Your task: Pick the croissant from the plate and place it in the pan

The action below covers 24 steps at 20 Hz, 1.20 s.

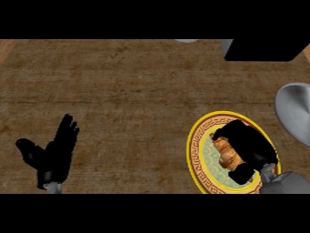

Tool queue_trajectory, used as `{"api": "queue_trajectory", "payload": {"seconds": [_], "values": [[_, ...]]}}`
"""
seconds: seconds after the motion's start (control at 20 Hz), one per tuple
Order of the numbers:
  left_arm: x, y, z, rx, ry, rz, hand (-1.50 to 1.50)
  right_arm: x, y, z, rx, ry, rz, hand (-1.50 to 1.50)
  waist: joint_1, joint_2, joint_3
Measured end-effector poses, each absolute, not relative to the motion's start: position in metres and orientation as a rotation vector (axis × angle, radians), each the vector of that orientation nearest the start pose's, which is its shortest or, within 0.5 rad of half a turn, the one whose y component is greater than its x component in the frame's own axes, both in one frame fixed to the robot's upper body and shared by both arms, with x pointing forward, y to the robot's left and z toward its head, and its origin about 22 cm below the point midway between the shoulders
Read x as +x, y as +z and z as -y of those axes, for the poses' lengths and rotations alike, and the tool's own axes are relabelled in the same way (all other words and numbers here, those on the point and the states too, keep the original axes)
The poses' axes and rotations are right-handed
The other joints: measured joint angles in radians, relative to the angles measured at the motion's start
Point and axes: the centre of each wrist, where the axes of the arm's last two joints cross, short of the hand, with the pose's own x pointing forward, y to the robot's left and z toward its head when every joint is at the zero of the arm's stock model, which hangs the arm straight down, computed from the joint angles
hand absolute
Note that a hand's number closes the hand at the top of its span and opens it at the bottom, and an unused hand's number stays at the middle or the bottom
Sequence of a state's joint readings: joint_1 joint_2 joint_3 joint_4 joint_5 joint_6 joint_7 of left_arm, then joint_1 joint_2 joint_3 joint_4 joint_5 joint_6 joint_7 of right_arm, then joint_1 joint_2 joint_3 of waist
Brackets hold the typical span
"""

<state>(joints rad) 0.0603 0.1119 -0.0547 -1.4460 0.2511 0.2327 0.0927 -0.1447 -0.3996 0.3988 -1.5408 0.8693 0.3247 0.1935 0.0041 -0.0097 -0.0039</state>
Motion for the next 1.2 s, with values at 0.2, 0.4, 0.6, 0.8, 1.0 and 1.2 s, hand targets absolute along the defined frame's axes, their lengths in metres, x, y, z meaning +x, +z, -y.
{"api": "queue_trajectory", "payload": {"seconds": [0.2,0.4,0.6,0.8,1.0,1.2], "values": [[0.222,-0.038,-0.246,0.075,0.269,1.270,0.00,0.260,0.020,0.219,-0.645,1.461,1.170,1.50,0.001,-0.002,0.001],[0.220,-0.038,-0.245,0.081,0.267,1.266,0.00,0.257,0.019,0.222,-0.639,1.470,1.201,1.50,0.002,-0.003,0.000],[0.218,-0.039,-0.246,0.089,0.272,1.256,0.00,0.221,0.016,0.227,-0.637,1.464,1.219,1.50,-0.005,-0.006,-0.002],[0.218,-0.038,-0.249,0.083,0.273,1.254,0.00,0.183,0.017,0.229,-0.658,1.454,1.224,1.50,-0.011,-0.007,-0.002],[0.219,-0.041,-0.253,0.079,0.275,1.263,0.00,0.158,0.029,0.238,-0.732,1.433,1.275,1.50,-0.012,-0.002,0.003],[0.218,-0.040,-0.255,0.084,0.279,1.260,0.00,0.142,0.053,0.245,-0.854,1.348,1.412,1.50,-0.022,-0.001,0.006]]}}
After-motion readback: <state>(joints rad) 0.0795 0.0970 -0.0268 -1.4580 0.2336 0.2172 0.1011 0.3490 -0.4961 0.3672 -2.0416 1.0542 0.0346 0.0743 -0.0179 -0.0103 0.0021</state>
